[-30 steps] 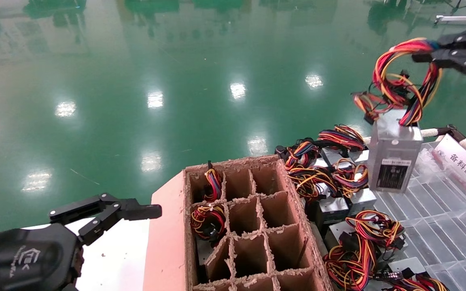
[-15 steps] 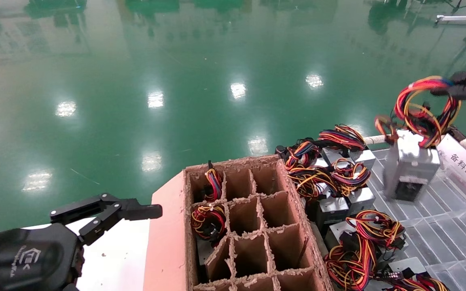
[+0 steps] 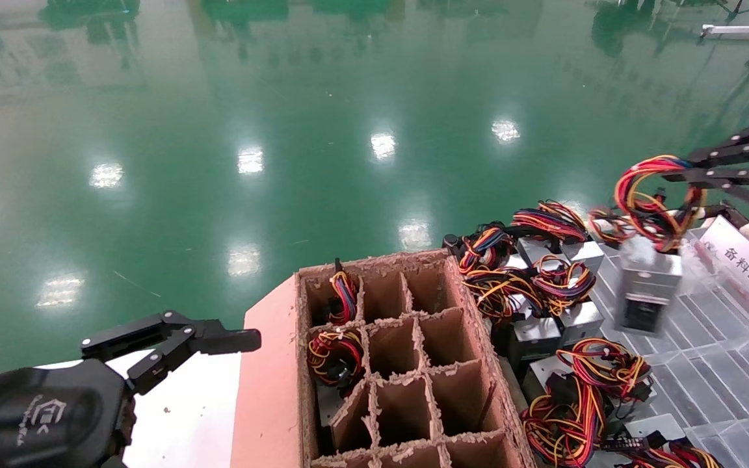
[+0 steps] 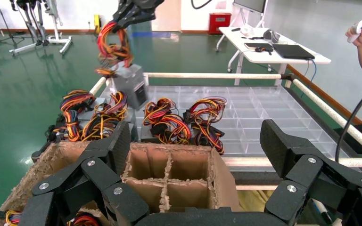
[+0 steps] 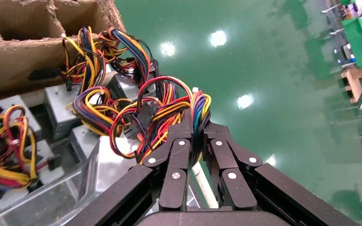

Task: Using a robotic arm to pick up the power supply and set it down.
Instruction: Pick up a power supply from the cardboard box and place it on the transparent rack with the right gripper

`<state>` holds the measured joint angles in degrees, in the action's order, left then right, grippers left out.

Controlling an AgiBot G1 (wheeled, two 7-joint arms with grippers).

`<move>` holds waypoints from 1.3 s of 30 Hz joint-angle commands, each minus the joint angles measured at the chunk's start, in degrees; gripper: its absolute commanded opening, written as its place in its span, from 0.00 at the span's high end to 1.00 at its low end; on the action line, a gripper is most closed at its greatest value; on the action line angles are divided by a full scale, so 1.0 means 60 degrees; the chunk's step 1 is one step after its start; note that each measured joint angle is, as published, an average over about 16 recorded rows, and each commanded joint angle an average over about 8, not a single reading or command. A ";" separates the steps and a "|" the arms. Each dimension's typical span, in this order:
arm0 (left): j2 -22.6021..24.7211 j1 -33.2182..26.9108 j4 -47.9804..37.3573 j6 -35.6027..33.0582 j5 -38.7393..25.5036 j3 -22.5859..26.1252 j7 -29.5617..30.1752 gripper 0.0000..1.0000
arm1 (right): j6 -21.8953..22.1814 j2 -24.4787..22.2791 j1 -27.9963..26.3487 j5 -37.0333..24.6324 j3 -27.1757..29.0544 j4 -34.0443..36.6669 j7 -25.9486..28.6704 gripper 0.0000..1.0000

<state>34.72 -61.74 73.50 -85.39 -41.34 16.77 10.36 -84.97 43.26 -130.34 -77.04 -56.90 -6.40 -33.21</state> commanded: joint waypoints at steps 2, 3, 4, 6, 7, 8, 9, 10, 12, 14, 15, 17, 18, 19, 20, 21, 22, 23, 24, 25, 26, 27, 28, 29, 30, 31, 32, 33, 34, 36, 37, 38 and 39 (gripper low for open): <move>-0.0001 0.0000 0.0000 0.0001 0.0001 0.0002 -0.0001 0.00 | 0.0220 0.0259 0.0241 0.0103 0.0061 0.0274 -0.0225 1.00; -0.0001 -0.0001 0.0000 0.0001 0.0002 0.0002 -0.0001 0.00 | 0.0344 0.0333 0.0324 0.0146 0.0090 0.0358 -0.0279 1.00; -0.0001 -0.0001 0.0000 0.0001 0.0002 0.0003 -0.0001 0.00 | 0.0487 0.0403 0.0406 0.0188 0.0118 0.0441 -0.0328 1.00; -0.0002 -0.0001 0.0000 0.0002 0.0003 0.0004 -0.0002 0.00 | 0.0849 0.0522 0.0567 0.0274 0.0179 0.0610 -0.0407 1.00; -0.0002 -0.0001 0.0000 0.0002 0.0003 0.0005 -0.0002 0.00 | 0.1057 0.0572 0.0652 0.0328 0.0218 0.0697 -0.0434 1.00; -0.0002 -0.0001 0.0000 0.0002 0.0004 0.0005 -0.0003 0.00 | 0.1272 0.0616 0.0738 0.0389 0.0261 0.0784 -0.0455 1.00; -0.0002 -0.0001 0.0000 0.0002 0.0004 0.0006 -0.0003 0.00 | 0.1490 0.0652 0.0829 0.0455 0.0308 0.0866 -0.0474 1.00; -0.0003 -0.0001 0.0000 0.0003 0.0004 0.0006 -0.0003 0.00 | 0.1704 0.0681 0.0923 0.0526 0.0358 0.0945 -0.0490 1.00; -0.0003 -0.0002 0.0000 0.0003 0.0005 0.0007 -0.0004 0.00 | 0.2093 0.0718 0.1119 0.0672 0.0460 0.1076 -0.0530 1.00; -0.0004 -0.0002 0.0000 0.0004 0.0006 0.0008 -0.0004 0.00 | 0.2396 0.0729 0.1327 0.0820 0.0564 0.1179 -0.0581 1.00; -0.0004 -0.0002 0.0000 0.0004 0.0006 0.0009 -0.0005 0.00 | 0.2515 0.0726 0.1432 0.0893 0.0615 0.1218 -0.0612 1.00; -0.0004 -0.0002 0.0000 0.0004 0.0007 0.0010 -0.0005 0.00 | 0.2707 0.0707 0.1640 0.1035 0.0713 0.1282 -0.0676 1.00; -0.0004 -0.0002 0.0000 0.0005 0.0007 0.0011 -0.0005 0.00 | 0.2785 0.0694 0.1739 0.1102 0.0761 0.1304 -0.0709 1.00; -0.0005 -0.0002 0.0000 0.0005 0.0008 0.0011 -0.0006 0.00 | 0.2852 0.0681 0.1835 0.1166 0.0805 0.1321 -0.0742 1.00; -0.0005 -0.0003 0.0000 0.0005 0.0008 0.0012 -0.0006 0.00 | 0.2909 0.0666 0.1922 0.1226 0.0847 0.1332 -0.0774 1.00; -0.0005 -0.0003 0.0000 0.0005 0.0009 0.0012 -0.0006 0.00 | 0.2958 0.0651 0.2002 0.1283 0.0887 0.1339 -0.0805 1.00; -0.0005 -0.0003 0.0000 0.0006 0.0009 0.0013 -0.0007 0.00 | 0.3001 0.0634 0.2075 0.1335 0.0924 0.1341 -0.0836 1.00; -0.0006 -0.0003 0.0000 0.0006 0.0009 0.0014 -0.0007 0.00 | 0.3035 0.0619 0.2140 0.1379 0.0955 0.1337 -0.0865 1.00; -0.0006 -0.0003 0.0000 0.0006 0.0010 0.0014 -0.0007 0.00 | 0.3060 0.0604 0.2197 0.1420 0.0984 0.1330 -0.0892 1.00; -0.0006 -0.0003 0.0000 0.0006 0.0010 0.0015 -0.0007 0.00 | 0.3075 0.0590 0.2244 0.1455 0.1009 0.1322 -0.0914 1.00; -0.0006 -0.0003 0.0000 0.0007 0.0010 0.0015 -0.0008 0.00 | 0.3084 0.0576 0.2288 0.1487 0.1031 0.1312 -0.0932 1.00; -0.0006 -0.0003 0.0000 0.0007 0.0011 0.0016 -0.0008 0.00 | 0.3086 0.0564 0.2327 0.1515 0.1051 0.1300 -0.0947 1.00; -0.0007 -0.0004 0.0000 0.0007 0.0011 0.0016 -0.0008 0.00 | 0.3082 0.0554 0.2361 0.1539 0.1068 0.1289 -0.0958 1.00; -0.0007 -0.0004 0.0000 0.0007 0.0012 0.0017 -0.0008 0.00 | 0.3070 0.0547 0.2392 0.1561 0.1084 0.1276 -0.0964 1.00; -0.0007 -0.0004 0.0000 0.0008 0.0012 0.0017 -0.0009 0.00 | 0.3052 0.0543 0.2421 0.1579 0.1097 0.1262 -0.0968 1.00; -0.0007 -0.0004 0.0000 0.0008 0.0012 0.0018 -0.0009 0.00 | 0.3027 0.0541 0.2446 0.1593 0.1108 0.1249 -0.0969 1.00; -0.0008 -0.0004 0.0000 0.0008 0.0013 0.0018 -0.0009 0.00 | 0.2997 0.0541 0.2471 0.1603 0.1115 0.1236 -0.0966 1.00; -0.0008 -0.0004 0.0000 0.0008 0.0013 0.0019 -0.0010 0.00 | 0.2962 0.0542 0.2497 0.1609 0.1120 0.1225 -0.0962 1.00; -0.0008 -0.0004 0.0000 0.0009 0.0013 0.0020 -0.0010 0.00 | 0.2923 0.0545 0.2523 0.1612 0.1123 0.1215 -0.0956 1.00; -0.0009 -0.0005 0.0000 0.0009 0.0014 0.0021 -0.0010 0.00 | 0.2837 0.0551 0.2583 0.1616 0.1126 0.1203 -0.0936 1.00; -0.0009 -0.0005 0.0000 0.0009 0.0015 0.0021 -0.0011 0.00 | 0.2797 0.0555 0.2618 0.1616 0.1127 0.1202 -0.0924 1.00; -0.0009 -0.0005 0.0000 0.0009 0.0015 0.0022 -0.0011 0.00 | 0.2759 0.0557 0.2656 0.1621 0.1131 0.1205 -0.0909 1.00; -0.0009 -0.0005 0.0000 0.0010 0.0015 0.0022 -0.0011 0.00 | 0.2726 0.0558 0.2698 0.1628 0.1136 0.1211 -0.0895 1.00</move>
<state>34.67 -61.77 73.50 -85.33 -41.25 16.90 10.29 -68.40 46.53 -114.02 -67.13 -49.98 0.98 -38.59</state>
